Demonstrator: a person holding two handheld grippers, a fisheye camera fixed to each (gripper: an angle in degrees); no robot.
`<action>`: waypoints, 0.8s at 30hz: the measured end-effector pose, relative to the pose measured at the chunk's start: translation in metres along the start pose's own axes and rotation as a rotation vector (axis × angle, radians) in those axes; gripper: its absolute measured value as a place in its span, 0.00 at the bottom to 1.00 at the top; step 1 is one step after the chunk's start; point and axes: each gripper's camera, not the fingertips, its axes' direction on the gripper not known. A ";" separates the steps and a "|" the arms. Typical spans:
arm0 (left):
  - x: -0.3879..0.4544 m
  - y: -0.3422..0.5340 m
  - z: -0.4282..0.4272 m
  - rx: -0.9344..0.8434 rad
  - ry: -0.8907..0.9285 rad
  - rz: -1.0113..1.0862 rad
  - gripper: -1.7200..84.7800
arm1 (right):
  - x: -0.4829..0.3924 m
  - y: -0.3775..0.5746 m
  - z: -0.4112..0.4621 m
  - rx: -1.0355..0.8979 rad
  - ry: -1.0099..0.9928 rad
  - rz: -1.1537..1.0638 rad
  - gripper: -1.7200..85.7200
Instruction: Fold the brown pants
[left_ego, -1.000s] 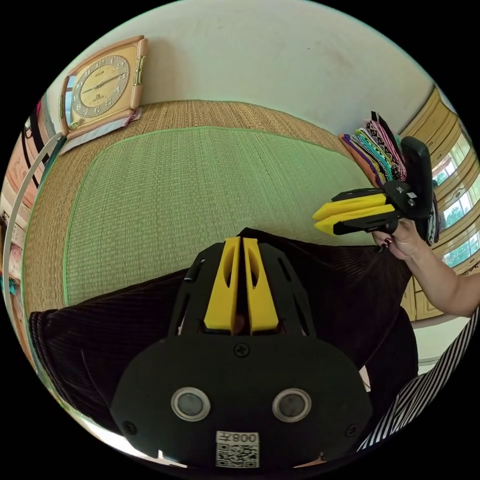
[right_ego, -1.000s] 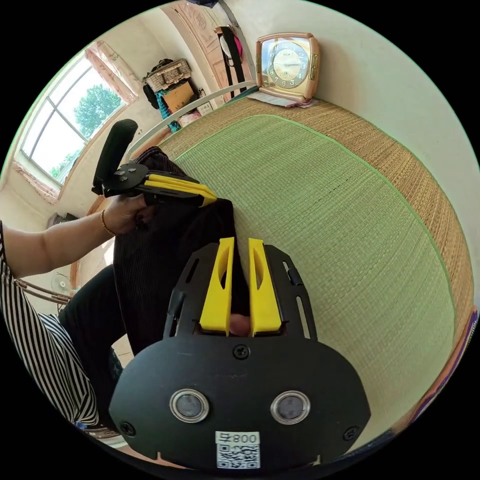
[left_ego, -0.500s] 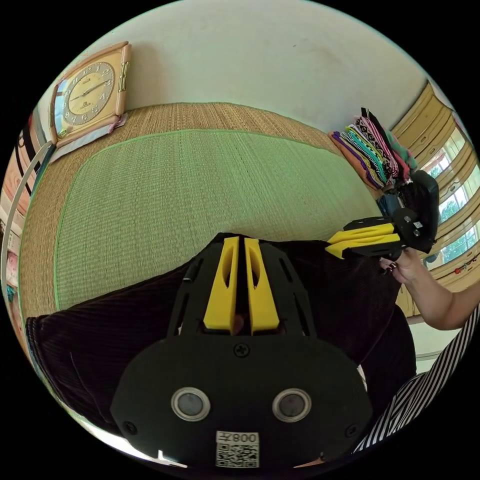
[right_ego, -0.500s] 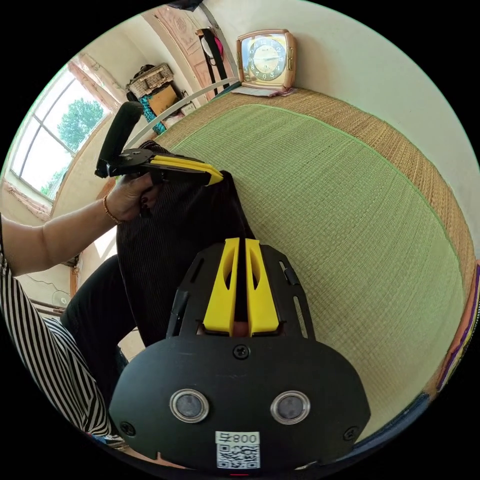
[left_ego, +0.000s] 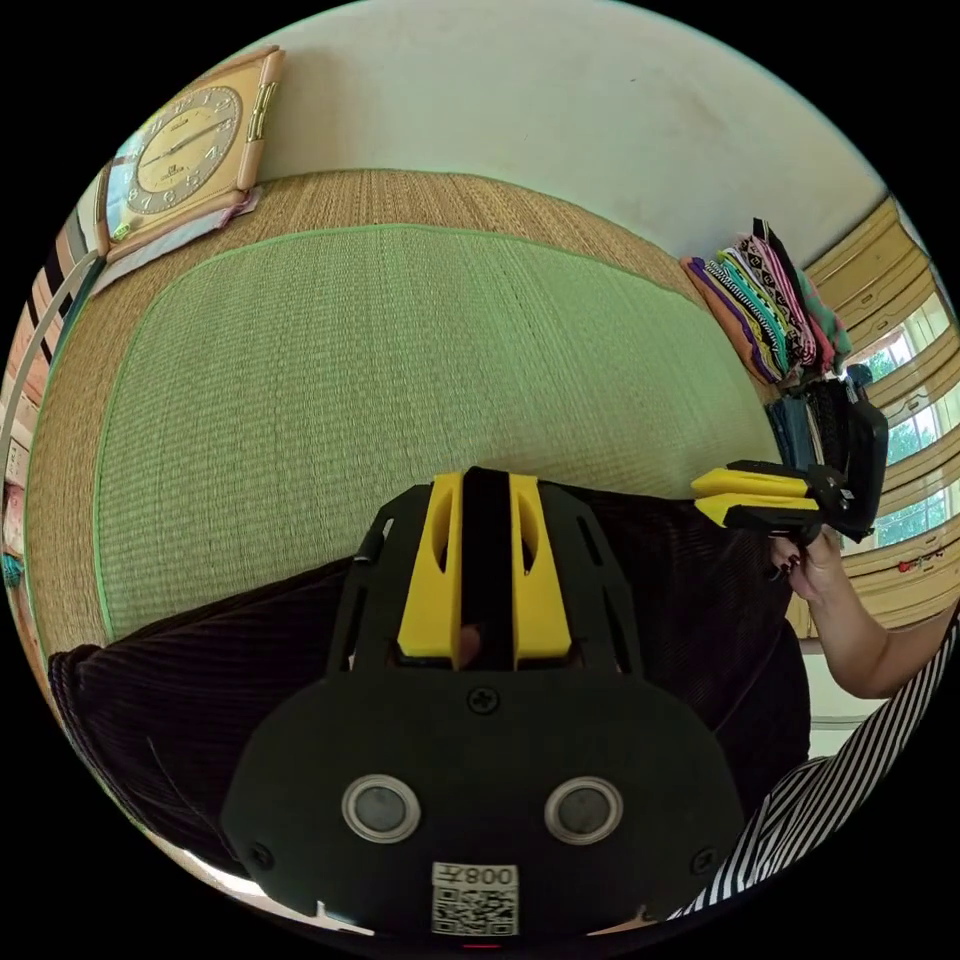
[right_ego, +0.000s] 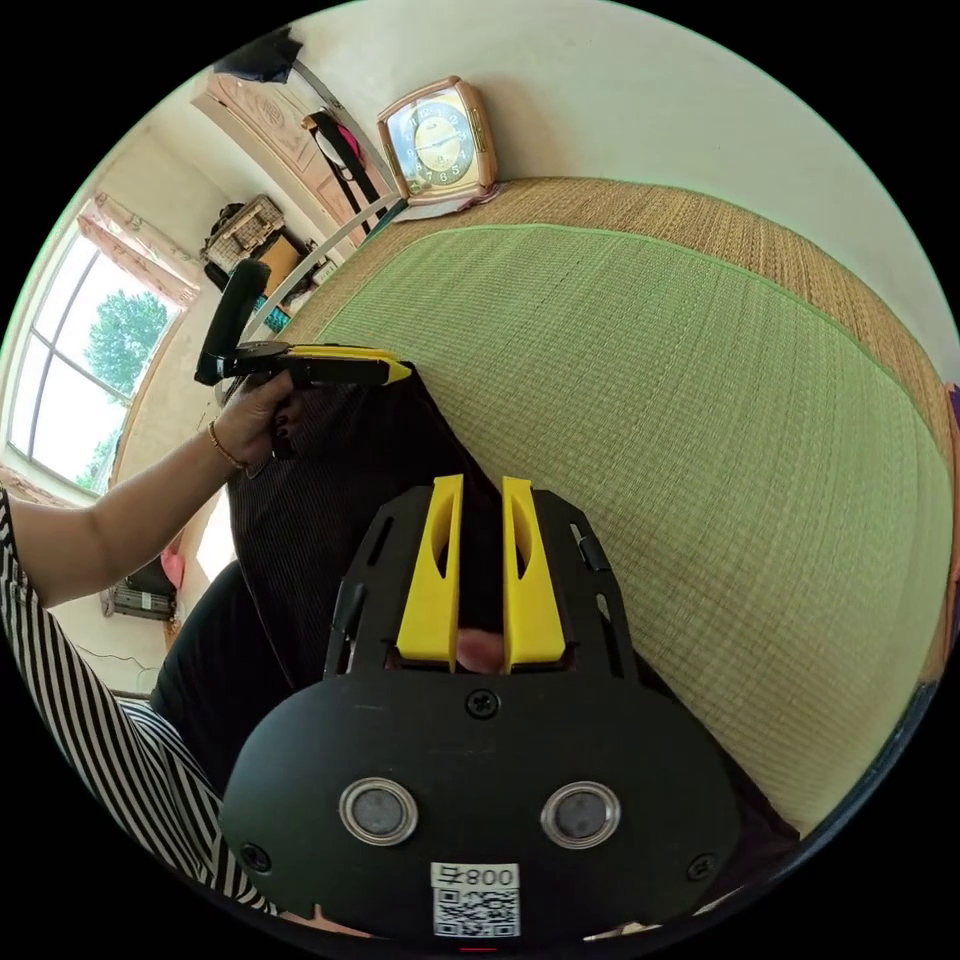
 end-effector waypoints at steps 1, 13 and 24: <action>-0.002 -0.003 0.006 -0.018 0.005 -0.001 0.09 | -0.003 0.009 -0.006 0.004 0.018 -0.005 0.10; -0.001 0.000 0.075 0.072 -0.067 -0.041 0.05 | -0.011 0.071 -0.013 -0.011 0.166 0.090 0.03; 0.056 0.020 0.172 0.067 -0.190 0.103 0.02 | -0.012 0.102 -0.028 -0.003 0.308 0.110 0.02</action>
